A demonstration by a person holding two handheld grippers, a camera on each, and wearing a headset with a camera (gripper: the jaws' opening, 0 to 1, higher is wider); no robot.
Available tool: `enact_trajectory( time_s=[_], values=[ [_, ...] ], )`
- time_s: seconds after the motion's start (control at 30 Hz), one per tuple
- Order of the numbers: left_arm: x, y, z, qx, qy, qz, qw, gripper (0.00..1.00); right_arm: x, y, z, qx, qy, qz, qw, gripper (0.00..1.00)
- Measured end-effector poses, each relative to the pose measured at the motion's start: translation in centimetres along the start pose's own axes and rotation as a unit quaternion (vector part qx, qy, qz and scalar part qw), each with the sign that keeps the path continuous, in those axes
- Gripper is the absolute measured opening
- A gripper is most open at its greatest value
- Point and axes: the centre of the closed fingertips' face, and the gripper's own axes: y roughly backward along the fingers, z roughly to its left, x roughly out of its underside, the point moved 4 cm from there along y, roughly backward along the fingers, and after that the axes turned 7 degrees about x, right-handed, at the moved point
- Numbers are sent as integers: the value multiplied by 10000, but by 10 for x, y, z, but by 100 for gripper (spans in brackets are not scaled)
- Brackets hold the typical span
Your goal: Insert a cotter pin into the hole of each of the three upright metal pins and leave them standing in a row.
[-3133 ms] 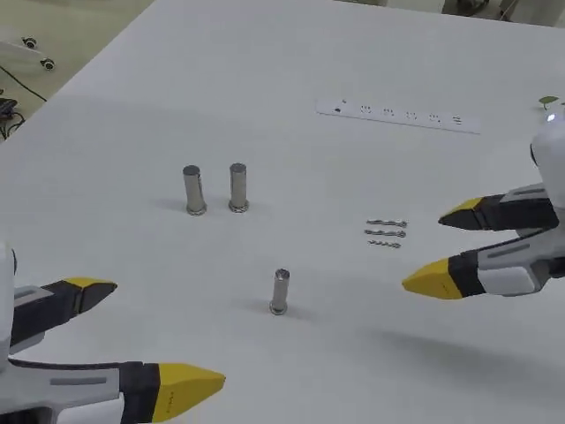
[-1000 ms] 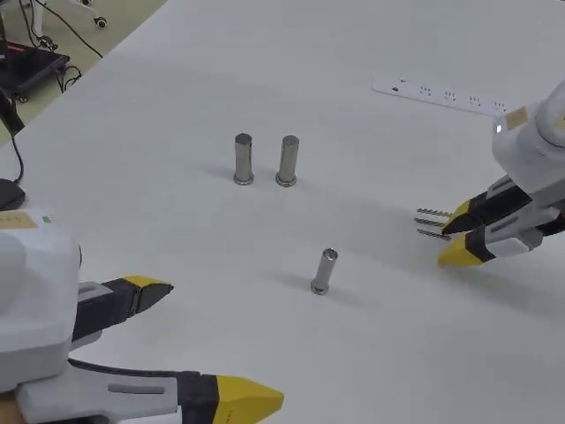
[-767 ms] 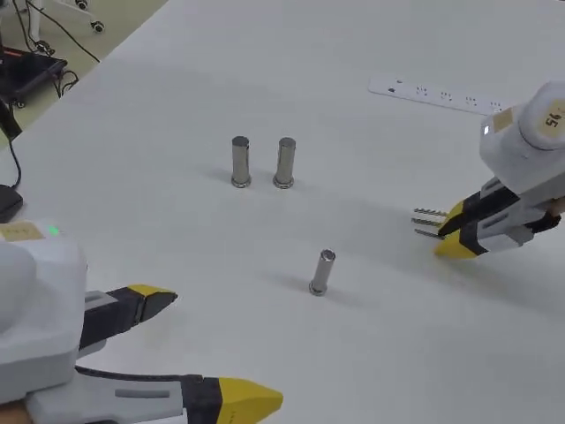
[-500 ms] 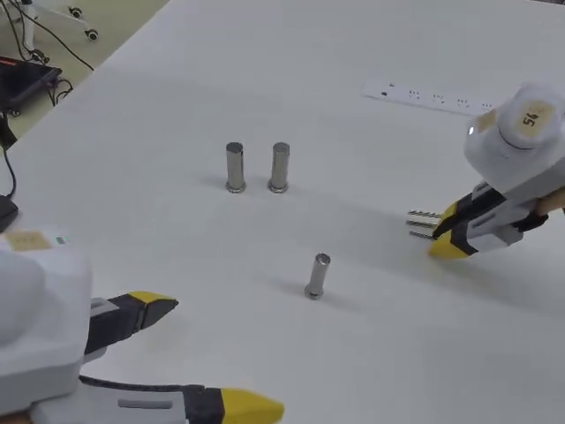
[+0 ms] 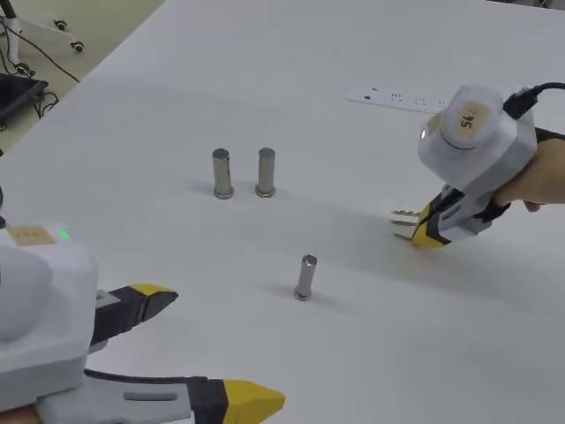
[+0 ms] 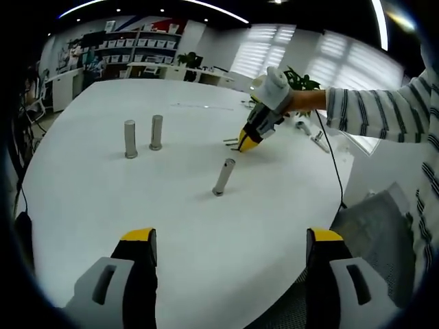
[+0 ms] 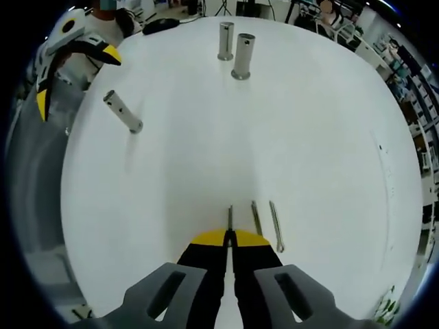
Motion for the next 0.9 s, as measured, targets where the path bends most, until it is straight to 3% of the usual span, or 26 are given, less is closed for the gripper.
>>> enact_trajectory(
  time_s=[0.17, 0.27, 0.37, 0.8, 0.9],
  values=[
    [-1, -1, -2, -13, -90, 21, 10000, 89, 0, 0, 1, 66, 87, 67, 9999, 2],
    [-1, -2, -3, 14, -10, -15, 10000, 92, 0, 1, 3, 195, 346, 36, 9992, 2],
    [-1, -2, -3, -46, 23, -10, 10000, 95, 0, 1, 4, 313, 355, 31, 9989, 2],
    [0, 5, -12, -111, -8, -186, 9998, 94, 3, 2, 8, 542, 629, 140, 9964, 1],
    [-1, 7, -11, -121, 130, -223, 9996, 90, 5, 5, 9, 585, 634, 151, 9962, 1]
  ],
)
